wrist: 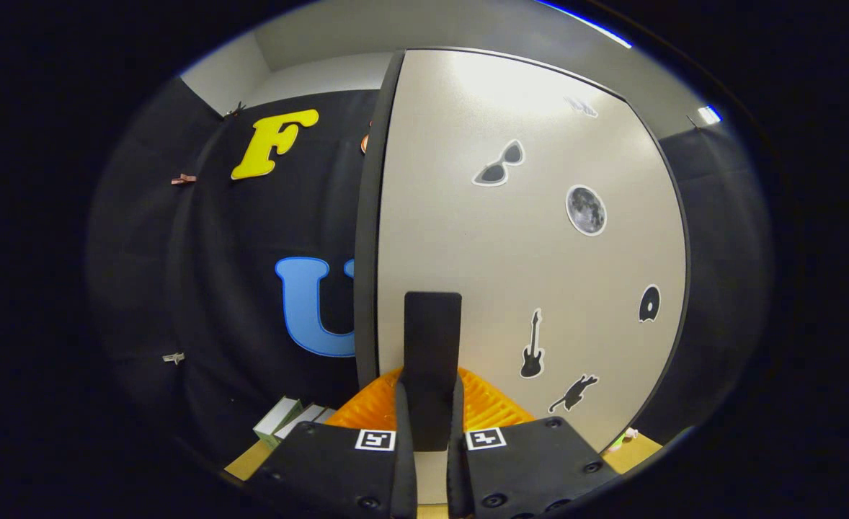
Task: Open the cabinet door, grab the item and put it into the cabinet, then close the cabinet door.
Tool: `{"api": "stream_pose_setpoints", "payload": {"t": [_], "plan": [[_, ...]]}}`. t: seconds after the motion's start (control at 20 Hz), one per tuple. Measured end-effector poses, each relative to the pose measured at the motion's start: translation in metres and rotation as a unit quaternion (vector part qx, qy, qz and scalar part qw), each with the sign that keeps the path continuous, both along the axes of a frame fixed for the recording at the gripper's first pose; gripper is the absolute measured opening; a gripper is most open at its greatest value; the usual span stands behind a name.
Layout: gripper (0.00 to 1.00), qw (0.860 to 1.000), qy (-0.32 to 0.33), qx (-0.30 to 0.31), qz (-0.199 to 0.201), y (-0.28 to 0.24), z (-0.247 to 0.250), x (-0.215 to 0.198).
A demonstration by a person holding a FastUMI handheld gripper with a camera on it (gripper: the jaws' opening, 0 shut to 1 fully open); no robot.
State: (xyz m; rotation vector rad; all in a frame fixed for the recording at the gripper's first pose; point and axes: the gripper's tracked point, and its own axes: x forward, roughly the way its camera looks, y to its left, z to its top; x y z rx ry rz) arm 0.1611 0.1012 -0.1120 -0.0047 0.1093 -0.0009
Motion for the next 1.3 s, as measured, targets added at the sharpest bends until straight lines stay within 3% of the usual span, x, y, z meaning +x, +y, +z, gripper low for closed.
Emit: {"api": "stream_pose_setpoints", "payload": {"t": [0.25,0.65,1.3], "plan": [[0.20,1.000,-0.004,0.003,0.016,-0.002,0.006,-0.023],[0.20,0.997,0.002,0.010,0.073,-0.018,0.018,-0.076],[0.20,0.962,0.021,0.041,0.271,-0.090,0.038,-0.171]]}}
